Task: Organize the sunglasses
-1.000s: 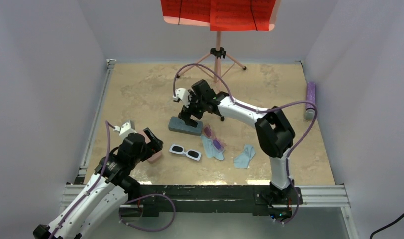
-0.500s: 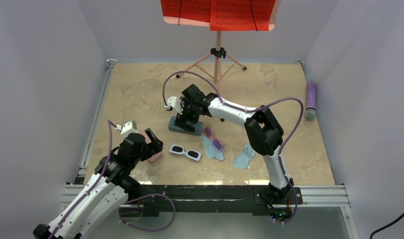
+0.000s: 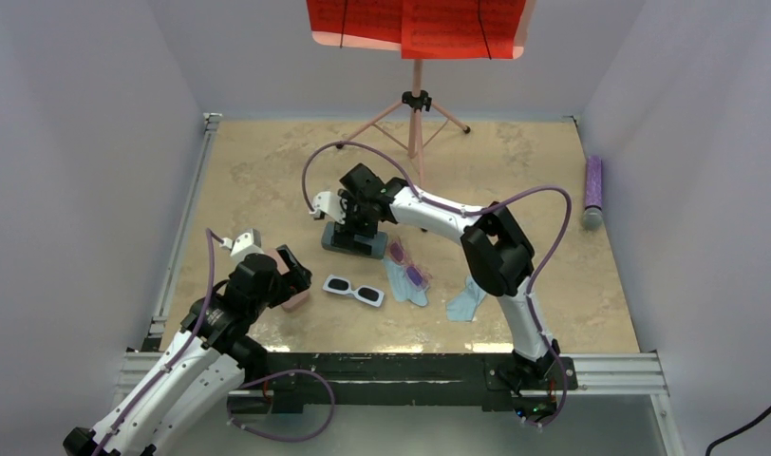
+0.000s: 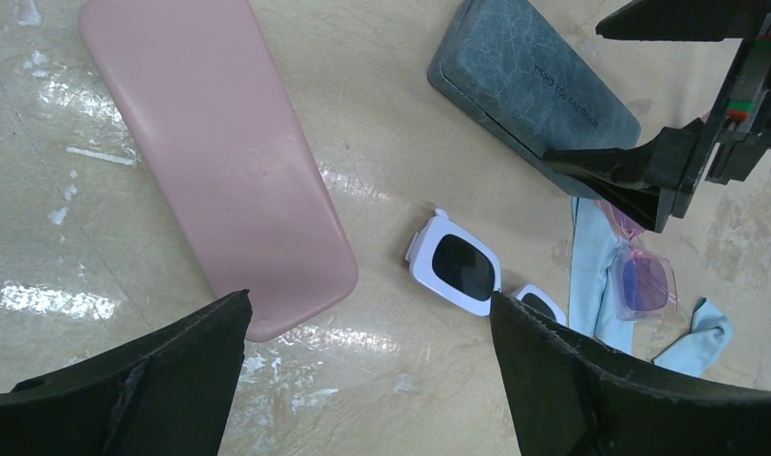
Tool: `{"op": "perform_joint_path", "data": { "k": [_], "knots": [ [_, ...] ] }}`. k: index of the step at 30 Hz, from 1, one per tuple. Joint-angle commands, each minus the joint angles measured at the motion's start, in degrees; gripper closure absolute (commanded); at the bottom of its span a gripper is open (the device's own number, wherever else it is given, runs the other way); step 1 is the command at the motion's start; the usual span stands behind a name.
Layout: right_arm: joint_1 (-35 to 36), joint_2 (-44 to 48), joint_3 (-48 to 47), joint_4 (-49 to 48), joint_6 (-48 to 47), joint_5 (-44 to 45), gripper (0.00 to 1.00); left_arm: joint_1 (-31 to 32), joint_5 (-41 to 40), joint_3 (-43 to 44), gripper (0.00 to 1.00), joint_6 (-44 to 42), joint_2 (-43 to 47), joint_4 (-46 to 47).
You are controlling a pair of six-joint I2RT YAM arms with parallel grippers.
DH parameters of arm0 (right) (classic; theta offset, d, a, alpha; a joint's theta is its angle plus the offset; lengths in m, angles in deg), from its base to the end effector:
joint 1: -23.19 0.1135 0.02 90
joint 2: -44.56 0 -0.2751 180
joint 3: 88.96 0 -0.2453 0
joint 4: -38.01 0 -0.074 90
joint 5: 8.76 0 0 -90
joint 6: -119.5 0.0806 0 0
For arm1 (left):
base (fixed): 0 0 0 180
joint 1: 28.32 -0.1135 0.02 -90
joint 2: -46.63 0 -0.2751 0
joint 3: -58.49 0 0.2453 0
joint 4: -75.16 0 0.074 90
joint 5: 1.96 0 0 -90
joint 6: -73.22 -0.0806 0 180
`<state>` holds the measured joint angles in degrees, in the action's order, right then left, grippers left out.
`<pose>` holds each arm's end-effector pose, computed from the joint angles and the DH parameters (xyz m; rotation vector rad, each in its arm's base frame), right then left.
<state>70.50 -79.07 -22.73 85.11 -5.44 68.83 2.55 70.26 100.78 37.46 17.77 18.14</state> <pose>0.3245 0.3773 0.1725 -1.7518 1.8804 0.3597 0.1215 -0.0440 0.1993 -0.6211 2.2363 -0.4046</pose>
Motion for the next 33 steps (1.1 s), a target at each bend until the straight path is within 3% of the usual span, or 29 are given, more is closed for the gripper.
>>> {"op": "perform_joint_path", "data": {
  "k": [1, 14, 23, 25, 29, 31, 33],
  "knots": [
    [-0.02, 0.85, 1.65, 2.4, -2.33, 0.87, 0.01, -0.11, 0.38, 0.9, 0.0, -1.41, 0.36, 1.94],
    [-0.02, -0.77, 0.56, -0.36, -0.38, 2.65, 0.06, -0.17, 0.29, 0.75, 0.0, -1.3, 0.3, 1.94],
    [-0.2, -4.04, -3.95, 3.1, -0.33, 3.63, 0.1, -0.08, 0.21, 0.98, 0.0, -0.81, 0.4, 1.73],
    [-0.19, -4.07, -3.93, 3.21, -0.84, 3.29, 0.17, -0.07, 0.05, 1.12, 0.0, -0.78, 0.31, 1.65],
    [-0.11, -4.43, -4.1, 3.98, -0.95, 1.5, 0.53, -0.16, -0.06, 1.17, 0.0, -0.8, 0.41, 1.51],
    [-0.18, -3.55, -4.18, 4.13, -0.05, 0.52, 0.65, -0.14, 0.05, 1.01, 0.0, -0.87, 0.55, 1.8],
    [-0.17, -0.63, -3.07, 2.79, 1.39, -0.51, 0.68, -0.03, 1.26, 0.88, 0.0, -1.76, 1.08, 2.91]
  ]
}}
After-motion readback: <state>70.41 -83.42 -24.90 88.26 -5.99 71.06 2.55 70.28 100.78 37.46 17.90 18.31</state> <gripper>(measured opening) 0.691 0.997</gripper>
